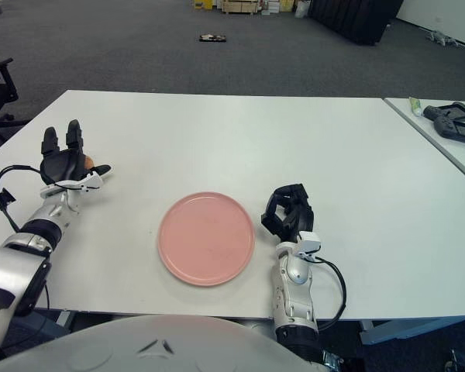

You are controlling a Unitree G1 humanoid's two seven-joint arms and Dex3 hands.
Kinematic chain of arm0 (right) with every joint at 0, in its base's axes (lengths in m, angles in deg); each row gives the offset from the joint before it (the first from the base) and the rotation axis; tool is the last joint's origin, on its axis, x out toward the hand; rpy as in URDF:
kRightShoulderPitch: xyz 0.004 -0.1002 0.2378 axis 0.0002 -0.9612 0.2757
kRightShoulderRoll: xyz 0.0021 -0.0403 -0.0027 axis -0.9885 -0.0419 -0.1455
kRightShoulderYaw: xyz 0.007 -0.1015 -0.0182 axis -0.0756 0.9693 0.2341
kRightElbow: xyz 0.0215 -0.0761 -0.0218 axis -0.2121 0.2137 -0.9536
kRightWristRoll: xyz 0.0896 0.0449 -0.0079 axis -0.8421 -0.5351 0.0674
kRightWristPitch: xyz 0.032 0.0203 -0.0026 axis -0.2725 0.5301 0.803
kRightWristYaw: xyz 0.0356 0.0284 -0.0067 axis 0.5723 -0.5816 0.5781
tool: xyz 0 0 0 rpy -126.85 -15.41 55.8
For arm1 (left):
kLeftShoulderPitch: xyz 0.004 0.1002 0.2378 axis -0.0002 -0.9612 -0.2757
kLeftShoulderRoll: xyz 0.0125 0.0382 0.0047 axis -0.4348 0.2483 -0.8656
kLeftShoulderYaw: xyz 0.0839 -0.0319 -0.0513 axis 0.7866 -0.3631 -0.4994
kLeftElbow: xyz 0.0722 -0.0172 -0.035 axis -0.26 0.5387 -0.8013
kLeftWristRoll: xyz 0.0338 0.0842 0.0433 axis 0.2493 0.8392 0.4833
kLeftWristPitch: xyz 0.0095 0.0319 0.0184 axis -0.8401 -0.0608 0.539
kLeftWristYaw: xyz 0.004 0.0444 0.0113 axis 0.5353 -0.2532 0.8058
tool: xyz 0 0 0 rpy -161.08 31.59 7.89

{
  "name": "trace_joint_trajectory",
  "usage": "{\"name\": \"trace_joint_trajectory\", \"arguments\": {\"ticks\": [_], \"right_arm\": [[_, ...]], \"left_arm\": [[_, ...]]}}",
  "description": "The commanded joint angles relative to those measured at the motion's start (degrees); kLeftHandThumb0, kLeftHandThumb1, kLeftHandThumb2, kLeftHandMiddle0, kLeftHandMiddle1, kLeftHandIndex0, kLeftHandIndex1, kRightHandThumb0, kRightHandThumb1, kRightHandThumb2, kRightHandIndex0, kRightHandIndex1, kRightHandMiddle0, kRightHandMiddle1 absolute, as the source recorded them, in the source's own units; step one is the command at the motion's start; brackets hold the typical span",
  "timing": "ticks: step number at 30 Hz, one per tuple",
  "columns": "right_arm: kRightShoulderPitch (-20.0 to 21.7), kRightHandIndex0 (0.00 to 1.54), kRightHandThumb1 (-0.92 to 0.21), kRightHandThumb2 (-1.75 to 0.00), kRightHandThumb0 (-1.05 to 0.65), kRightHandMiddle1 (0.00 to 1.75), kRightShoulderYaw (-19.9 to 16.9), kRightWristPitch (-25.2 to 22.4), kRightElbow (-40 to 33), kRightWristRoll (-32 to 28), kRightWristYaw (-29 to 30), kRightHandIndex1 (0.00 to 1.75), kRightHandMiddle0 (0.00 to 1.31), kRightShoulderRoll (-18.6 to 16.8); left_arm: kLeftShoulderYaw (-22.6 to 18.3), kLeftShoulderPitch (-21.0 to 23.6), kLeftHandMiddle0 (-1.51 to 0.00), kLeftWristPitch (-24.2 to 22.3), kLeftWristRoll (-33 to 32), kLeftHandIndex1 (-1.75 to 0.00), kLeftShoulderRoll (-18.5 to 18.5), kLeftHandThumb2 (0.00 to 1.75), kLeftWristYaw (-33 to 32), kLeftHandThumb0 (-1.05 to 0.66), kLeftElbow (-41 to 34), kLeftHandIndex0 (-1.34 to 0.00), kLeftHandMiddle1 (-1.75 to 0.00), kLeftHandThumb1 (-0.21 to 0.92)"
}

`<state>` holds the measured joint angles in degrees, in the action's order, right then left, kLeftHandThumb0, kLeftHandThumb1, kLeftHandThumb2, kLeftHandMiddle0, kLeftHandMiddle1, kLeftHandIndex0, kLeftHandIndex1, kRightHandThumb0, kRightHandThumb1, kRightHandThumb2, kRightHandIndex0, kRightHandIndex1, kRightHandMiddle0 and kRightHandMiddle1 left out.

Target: Put the apple into the plate.

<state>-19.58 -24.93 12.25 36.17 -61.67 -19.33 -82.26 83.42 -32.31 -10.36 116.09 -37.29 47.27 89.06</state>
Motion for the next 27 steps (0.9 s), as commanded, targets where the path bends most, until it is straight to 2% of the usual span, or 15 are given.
{"name": "trace_joint_trajectory", "arguments": {"ticks": [1, 14, 27], "right_arm": [[-1.1, 1.08, -0.49, -1.11, -0.43, 1.75, -0.4, -1.8, 1.0, -0.9, 0.4, 1.75, 0.48, -2.6], [-1.2, 1.08, -0.5, -1.09, -0.42, 1.75, -0.6, -0.9, 1.2, -1.6, -0.1, 1.75, 0.47, -2.6], [-1.4, 1.08, -0.51, -1.09, -0.42, 1.75, -0.7, -1.2, 0.8, -1.9, -0.1, 1.75, 0.46, -2.7]], "left_arm": [[0.9, 2.4, 0.0, 0.5, -1.1, 0.0, -0.9, 0.12, 1.9, -1.05, 3.0, 0.0, 0.0, 0.9], [2.6, 3.0, 0.0, -1.5, -3.9, 0.0, -0.7, 0.15, 9.5, -1.05, 6.1, 0.0, 0.0, 0.92], [1.6, 2.8, 0.0, -3.0, -8.4, 0.0, 0.3, 0.32, 18.7, -1.04, 7.5, 0.0, 0.0, 0.92]]}}
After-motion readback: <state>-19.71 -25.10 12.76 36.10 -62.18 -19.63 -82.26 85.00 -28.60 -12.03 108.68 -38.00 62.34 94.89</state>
